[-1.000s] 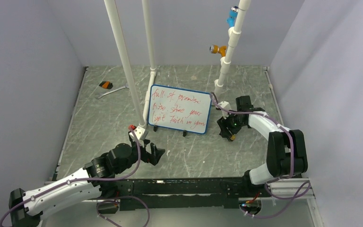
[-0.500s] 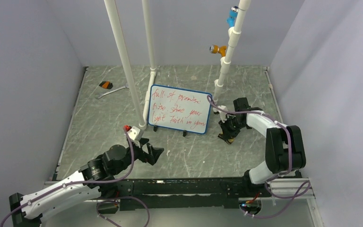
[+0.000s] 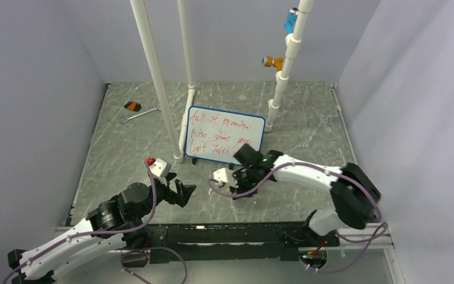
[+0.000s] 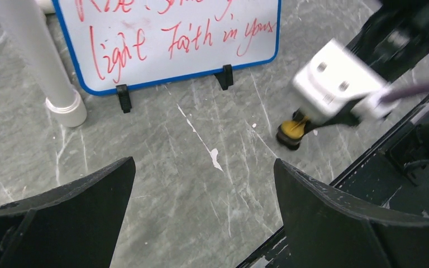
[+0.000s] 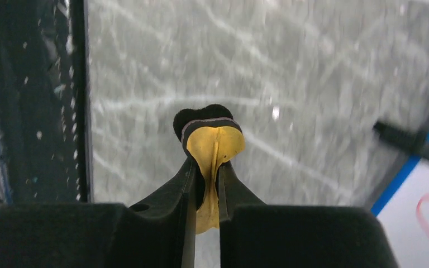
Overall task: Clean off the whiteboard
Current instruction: Place the whiteboard eraser at the center of the board.
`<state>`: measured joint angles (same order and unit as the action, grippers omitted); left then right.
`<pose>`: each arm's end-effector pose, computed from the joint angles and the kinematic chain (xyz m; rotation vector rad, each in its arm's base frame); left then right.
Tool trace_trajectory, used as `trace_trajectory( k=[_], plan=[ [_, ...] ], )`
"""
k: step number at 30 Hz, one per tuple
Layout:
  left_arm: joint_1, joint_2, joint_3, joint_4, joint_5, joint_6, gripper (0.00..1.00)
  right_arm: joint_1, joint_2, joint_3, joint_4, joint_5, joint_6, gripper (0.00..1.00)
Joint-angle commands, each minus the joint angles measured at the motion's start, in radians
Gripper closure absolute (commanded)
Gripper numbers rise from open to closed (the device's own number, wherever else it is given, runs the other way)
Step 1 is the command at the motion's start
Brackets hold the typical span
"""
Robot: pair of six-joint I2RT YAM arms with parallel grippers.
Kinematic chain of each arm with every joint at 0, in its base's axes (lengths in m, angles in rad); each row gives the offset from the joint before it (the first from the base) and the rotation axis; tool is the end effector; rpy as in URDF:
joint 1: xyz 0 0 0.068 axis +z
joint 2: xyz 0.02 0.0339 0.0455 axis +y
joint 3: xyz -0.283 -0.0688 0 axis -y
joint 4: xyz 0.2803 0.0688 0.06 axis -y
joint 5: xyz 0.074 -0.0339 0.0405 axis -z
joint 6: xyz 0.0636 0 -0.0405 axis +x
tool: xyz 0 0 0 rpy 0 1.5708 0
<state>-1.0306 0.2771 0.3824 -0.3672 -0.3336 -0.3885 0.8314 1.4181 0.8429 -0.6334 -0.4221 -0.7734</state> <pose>0.0949 -0.1177 0.2453 0.3587 1.8396 -0.6917 0.1772 0.2330 0.1676 -2.0394 1.8221 0.5997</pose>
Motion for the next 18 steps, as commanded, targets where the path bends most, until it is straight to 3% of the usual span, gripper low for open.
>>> trace_trajectory(
  k=[1, 8, 13, 18],
  plan=[
    [0.004, -0.051, 0.049, -0.091, -0.076, -0.066, 0.01, 0.109, 0.167, 0.151, 0.11, 0.078, 0.061, 0.86],
    [0.004, -0.118, 0.027, -0.19, -0.117, -0.185, 0.01, 0.187, 0.321, 0.281, 0.119, 0.096, 0.139, 0.8],
    [0.005, -0.135, 0.011, -0.199, -0.12, -0.209, 0.01, 0.182, 0.304, 0.296, 0.086, 0.045, 0.152, 0.47],
    [0.004, -0.118, 0.001, -0.176, -0.099, -0.198, 0.01, 0.104, 0.215, 0.307, 0.018, -0.078, 0.132, 0.35]
  ],
)
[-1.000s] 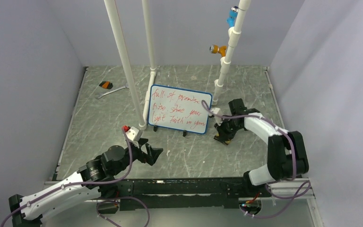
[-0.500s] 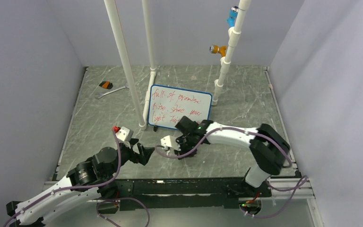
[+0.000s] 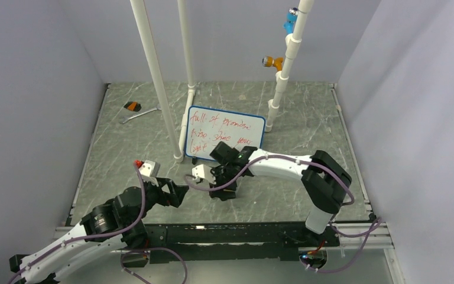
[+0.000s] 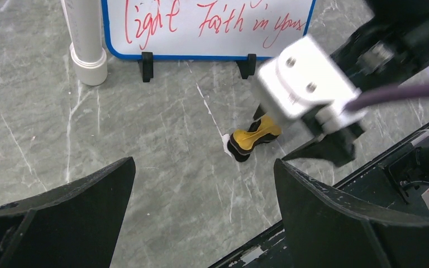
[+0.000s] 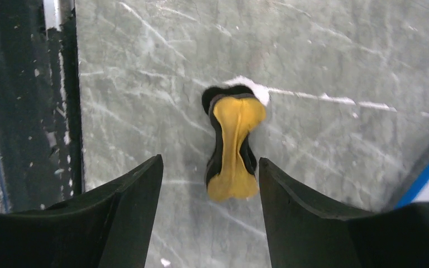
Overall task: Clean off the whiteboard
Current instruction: Place the whiteboard eraser at the center of the board, then pick up the whiteboard from the center of the board.
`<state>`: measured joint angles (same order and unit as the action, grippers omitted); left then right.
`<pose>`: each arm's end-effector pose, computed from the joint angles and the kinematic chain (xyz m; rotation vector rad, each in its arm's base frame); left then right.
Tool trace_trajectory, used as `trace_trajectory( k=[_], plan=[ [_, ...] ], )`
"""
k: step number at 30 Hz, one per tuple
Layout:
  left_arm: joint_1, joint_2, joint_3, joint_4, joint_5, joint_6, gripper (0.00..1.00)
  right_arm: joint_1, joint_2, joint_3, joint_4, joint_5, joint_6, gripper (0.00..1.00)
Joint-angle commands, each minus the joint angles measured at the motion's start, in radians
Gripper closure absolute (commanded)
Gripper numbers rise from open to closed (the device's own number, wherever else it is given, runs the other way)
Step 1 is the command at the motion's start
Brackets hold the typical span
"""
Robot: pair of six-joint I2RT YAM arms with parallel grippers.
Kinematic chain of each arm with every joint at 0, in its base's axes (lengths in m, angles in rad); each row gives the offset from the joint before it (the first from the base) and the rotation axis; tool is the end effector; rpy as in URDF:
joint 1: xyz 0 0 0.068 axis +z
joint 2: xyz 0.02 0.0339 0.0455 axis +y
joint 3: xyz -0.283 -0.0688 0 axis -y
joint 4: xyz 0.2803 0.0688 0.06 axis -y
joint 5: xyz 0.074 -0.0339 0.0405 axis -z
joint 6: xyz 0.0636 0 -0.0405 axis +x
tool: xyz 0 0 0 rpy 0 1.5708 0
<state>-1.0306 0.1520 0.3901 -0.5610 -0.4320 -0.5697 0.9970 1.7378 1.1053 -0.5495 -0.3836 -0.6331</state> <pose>0.0863 -0.0922 0.2390 0.1417 1.9170 -0.6904 0.1857 0.3312 0.1522 -2.0833 1.8181 0.6261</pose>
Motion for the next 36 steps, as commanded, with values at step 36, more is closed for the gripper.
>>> trace_trajectory(
  k=[36],
  plan=[
    [0.004, 0.246, -0.026, 0.302, 0.141, 0.113, 0.01, -0.921, -0.06, -0.447, 1.512, -0.733, 1.145, 0.37]
  ],
)
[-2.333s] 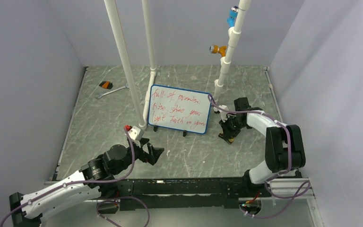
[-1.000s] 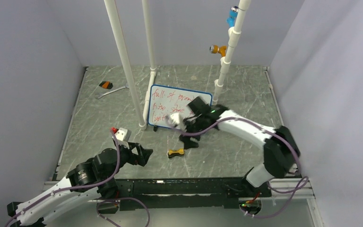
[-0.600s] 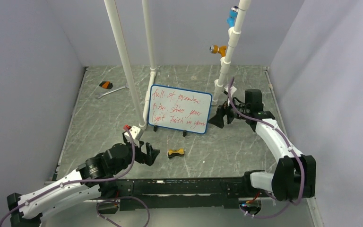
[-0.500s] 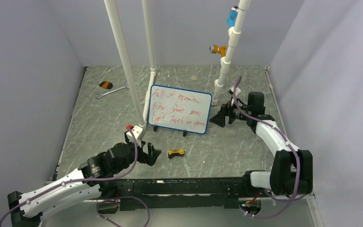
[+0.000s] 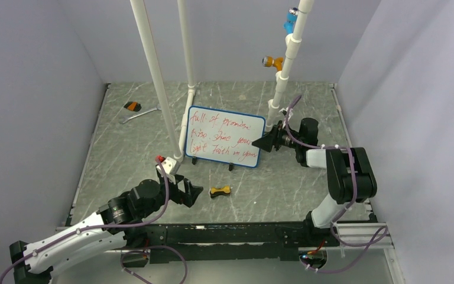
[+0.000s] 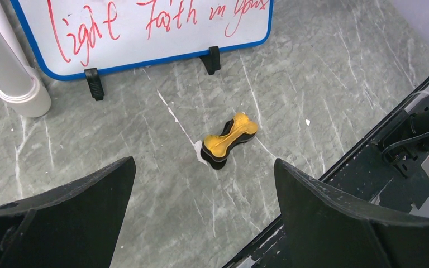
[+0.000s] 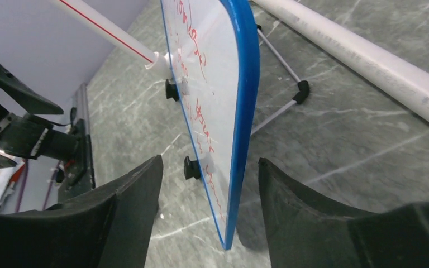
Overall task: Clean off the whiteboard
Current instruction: Pick up the whiteboard from the center of the board.
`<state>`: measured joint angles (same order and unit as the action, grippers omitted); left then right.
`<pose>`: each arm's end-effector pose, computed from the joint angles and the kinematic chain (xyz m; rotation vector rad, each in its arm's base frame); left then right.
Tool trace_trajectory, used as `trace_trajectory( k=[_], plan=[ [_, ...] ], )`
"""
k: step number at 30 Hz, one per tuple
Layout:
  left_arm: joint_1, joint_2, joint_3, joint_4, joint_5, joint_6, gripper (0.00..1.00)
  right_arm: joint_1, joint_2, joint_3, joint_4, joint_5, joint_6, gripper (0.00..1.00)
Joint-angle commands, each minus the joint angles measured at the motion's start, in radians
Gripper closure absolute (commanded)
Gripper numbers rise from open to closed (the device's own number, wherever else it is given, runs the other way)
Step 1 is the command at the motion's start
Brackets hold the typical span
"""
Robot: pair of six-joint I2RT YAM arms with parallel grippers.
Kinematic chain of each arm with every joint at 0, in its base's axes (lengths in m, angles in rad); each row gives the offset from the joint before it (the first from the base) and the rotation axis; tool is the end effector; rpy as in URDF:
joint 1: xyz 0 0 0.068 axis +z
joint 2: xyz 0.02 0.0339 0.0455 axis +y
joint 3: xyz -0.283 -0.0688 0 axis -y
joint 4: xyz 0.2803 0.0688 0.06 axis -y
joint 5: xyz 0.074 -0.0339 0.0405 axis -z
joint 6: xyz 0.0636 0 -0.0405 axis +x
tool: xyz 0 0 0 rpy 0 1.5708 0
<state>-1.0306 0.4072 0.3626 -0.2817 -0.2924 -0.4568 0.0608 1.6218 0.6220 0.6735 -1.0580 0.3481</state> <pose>0.1035 -0.1369 0.2298 0.3525 1.9190 -0.7320 0.3321 0.0757 0.1590 -0.4803 1.8547 1.2687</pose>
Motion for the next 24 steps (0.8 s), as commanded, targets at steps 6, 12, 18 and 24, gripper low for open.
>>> trace_trajectory(
  k=[6, 12, 18, 24],
  plan=[
    [0.004, 0.01, 0.004, 0.033, 0.005, 0.001, 0.01, 0.03, 0.16, 0.056, 0.485, -0.087, 0.32, 0.56],
    [0.004, 0.02, 0.018, 0.016, 0.005, 0.007, 0.01, 0.053, 0.237, 0.073, 0.626, -0.104, 0.42, 0.63],
    [0.004, -0.002, 0.01, 0.012, 0.001, 0.002, 0.01, 0.058, 0.241, 0.081, 0.573, -0.107, 0.386, 0.74],
    [0.004, -0.003, 0.015, 0.003, 0.005, 0.007, 0.01, 0.054, 0.218, 0.081, 0.574, -0.111, 0.383, 1.0]
  ],
)
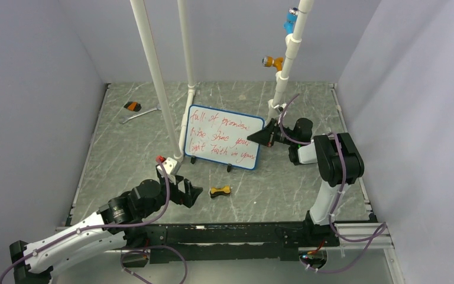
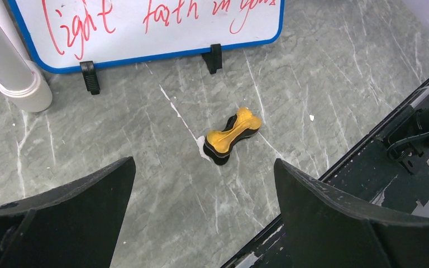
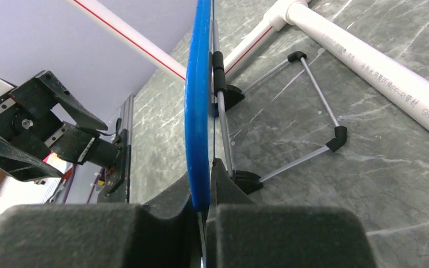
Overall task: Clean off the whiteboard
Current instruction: Pick up the whiteboard from the center of the board, then pick up the whiteboard eraser from the center of the board.
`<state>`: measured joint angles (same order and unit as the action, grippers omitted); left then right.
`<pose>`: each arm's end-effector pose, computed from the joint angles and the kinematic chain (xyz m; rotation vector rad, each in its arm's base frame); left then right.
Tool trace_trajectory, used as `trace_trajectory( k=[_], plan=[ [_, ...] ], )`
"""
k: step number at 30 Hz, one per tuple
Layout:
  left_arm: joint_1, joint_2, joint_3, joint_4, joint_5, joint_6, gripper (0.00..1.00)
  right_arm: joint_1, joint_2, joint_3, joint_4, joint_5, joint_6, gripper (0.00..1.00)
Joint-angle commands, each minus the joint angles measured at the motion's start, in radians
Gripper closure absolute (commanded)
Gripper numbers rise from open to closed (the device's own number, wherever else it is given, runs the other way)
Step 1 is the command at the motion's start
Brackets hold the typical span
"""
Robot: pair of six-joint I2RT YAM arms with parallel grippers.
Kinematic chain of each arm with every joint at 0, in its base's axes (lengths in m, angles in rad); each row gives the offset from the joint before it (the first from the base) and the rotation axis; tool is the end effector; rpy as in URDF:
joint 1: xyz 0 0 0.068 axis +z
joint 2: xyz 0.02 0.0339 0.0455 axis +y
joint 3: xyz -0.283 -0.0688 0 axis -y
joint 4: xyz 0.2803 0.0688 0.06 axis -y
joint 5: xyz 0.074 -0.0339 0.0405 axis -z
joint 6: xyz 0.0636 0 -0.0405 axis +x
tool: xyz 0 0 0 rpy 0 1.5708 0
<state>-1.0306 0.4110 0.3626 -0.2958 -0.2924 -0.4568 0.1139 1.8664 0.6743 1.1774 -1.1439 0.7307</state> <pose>0.1034 -0.1367 0.2274 0.3592 1.9342 -0.7204 0.3532 0.0987 0.1445 -0.4601 1.7514 1.5155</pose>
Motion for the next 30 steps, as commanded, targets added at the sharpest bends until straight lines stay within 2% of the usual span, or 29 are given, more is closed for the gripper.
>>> trace_trajectory(
  k=[1, 6, 10, 13, 15, 17, 18, 21, 22, 24, 26, 27, 30],
  plan=[
    [0.004, -0.01, 0.015, 0.015, 0.005, 0.008, 0.01, -0.002, -0.036, 0.028, 0.085, -0.028, 0.013, 1.0],
    [0.004, -0.035, 0.011, 0.01, 0.012, 0.022, 0.01, -0.013, -0.105, 0.047, 0.164, -0.052, 0.112, 1.0],
    [0.004, -0.063, 0.018, 0.003, 0.013, 0.032, 0.01, -0.013, -0.191, 0.061, 0.165, -0.054, 0.164, 1.0],
    [0.004, -0.086, 0.014, 0.019, 0.016, 0.037, 0.01, -0.014, -0.25, 0.076, 0.091, -0.065, 0.147, 1.0],
    [0.004, -0.096, 0.013, 0.024, 0.02, 0.035, 0.01, -0.016, -0.3, 0.087, -0.043, -0.082, 0.075, 1.0],
    [0.004, -0.093, 0.016, 0.019, 0.025, 0.038, 0.01, -0.02, -0.389, 0.109, -0.254, -0.111, -0.061, 1.0],
    [0.004, -0.087, 0.023, 0.013, 0.038, 0.052, 0.01, -0.025, -0.439, 0.128, -0.429, -0.124, -0.165, 1.0],
    [0.004, -0.05, 0.045, 0.011, 0.108, 0.116, 0.01, -0.04, -0.556, 0.261, -1.154, -0.133, -0.665, 1.0],
    [0.004, -0.032, 0.047, 0.026, 0.142, 0.146, 0.01, -0.049, -0.573, 0.317, -1.368, -0.128, -0.885, 1.0],
    [0.004, 0.014, 0.053, 0.064, 0.219, 0.196, 0.01, -0.073, -0.596, 0.393, -1.713, -0.122, -1.097, 1.0],
    [0.004, 0.071, 0.072, 0.095, 0.28, 0.248, 0.01, -0.107, -0.62, 0.433, -1.942, -0.118, -1.227, 1.0],
    [0.004, 0.133, 0.102, 0.105, 0.313, 0.298, 0.03, -0.17, -0.634, 0.457, -2.098, -0.102, -1.331, 1.0],
    [0.005, 0.215, 0.142, 0.11, 0.344, 0.358, 0.03, -0.229, -0.628, 0.473, -2.327, -0.069, -1.513, 1.0]
  ],
)
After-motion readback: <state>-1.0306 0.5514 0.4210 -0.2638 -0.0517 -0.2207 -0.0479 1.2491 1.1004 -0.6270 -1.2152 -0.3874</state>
